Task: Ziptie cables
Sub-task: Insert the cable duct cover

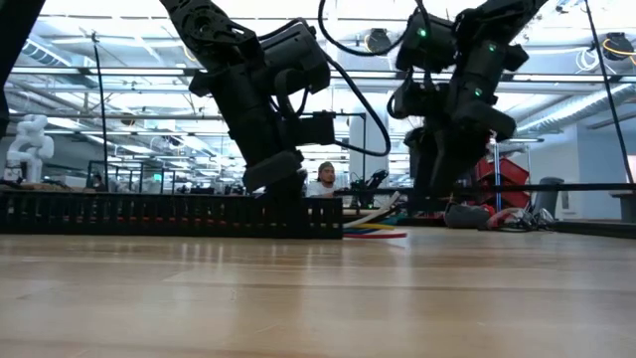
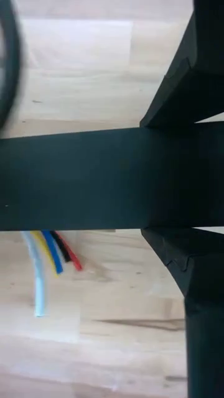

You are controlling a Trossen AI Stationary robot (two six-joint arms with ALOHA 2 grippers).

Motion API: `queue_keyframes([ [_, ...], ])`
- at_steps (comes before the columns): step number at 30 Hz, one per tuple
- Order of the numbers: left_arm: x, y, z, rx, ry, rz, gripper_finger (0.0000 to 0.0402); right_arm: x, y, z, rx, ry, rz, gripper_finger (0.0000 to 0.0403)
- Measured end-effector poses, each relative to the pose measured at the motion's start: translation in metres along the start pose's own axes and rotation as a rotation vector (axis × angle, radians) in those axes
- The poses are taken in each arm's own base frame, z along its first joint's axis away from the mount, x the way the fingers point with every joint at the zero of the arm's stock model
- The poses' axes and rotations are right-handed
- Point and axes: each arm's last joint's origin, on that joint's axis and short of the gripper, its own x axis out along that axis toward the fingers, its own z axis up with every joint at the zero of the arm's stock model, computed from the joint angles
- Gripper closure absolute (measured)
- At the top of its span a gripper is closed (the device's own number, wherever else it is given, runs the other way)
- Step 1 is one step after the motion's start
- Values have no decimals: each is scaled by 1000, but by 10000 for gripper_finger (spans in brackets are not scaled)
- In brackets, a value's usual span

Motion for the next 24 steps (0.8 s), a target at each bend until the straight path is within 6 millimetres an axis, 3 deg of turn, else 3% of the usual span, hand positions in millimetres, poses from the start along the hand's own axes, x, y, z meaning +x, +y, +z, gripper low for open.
queue_keyframes([
  [7,0,-1,1,-20,-8,-10,153,-8,-3,16,-14,-50,-10,186],
  [24,0,-1,1,-27,-10,-9,153,13,-6,17,33,-10,3,186],
])
